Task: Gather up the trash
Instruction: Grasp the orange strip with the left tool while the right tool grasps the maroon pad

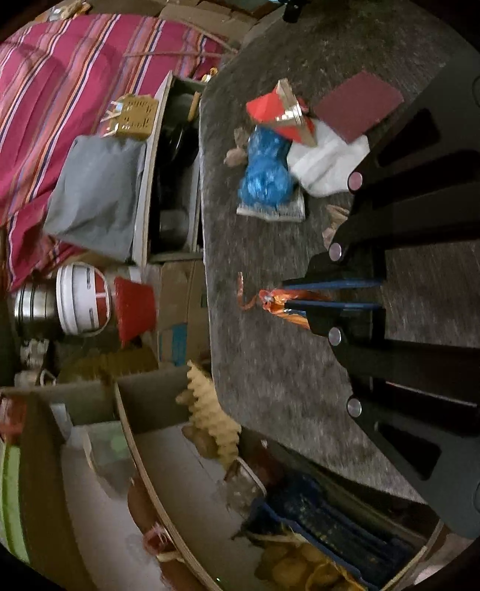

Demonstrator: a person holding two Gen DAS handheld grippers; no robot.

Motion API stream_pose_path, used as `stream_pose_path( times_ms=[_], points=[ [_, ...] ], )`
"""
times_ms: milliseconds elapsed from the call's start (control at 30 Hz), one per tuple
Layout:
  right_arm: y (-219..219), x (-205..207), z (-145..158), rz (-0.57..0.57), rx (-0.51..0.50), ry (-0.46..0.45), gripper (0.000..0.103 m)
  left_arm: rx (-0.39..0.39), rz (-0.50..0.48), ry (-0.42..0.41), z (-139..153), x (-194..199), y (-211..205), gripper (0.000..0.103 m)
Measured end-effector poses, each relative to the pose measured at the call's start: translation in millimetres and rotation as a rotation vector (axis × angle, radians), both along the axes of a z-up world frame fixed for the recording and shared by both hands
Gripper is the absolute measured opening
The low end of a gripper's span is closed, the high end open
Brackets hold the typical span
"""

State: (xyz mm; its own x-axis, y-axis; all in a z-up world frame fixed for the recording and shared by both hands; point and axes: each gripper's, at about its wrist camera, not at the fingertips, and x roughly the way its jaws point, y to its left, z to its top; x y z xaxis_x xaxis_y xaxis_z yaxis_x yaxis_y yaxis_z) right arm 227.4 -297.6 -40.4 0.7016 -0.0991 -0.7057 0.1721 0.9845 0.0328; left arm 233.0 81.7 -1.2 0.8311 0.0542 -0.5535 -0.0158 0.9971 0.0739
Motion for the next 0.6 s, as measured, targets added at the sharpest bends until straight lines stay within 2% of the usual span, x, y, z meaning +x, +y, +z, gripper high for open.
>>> stream_pose_path(
  times_ms=[367, 600],
  points=[
    [97, 7, -5, 0.174, -0.075, -0.01, 0.094, 0.0, 0.061, 0.004, -2, -22, 55, 0.003],
    [145, 7, -10, 0.269, -0.065, -0.006, 0.094, -0.017, 0.081, 0.016, -7, -25, 79, 0.003]
  ],
)
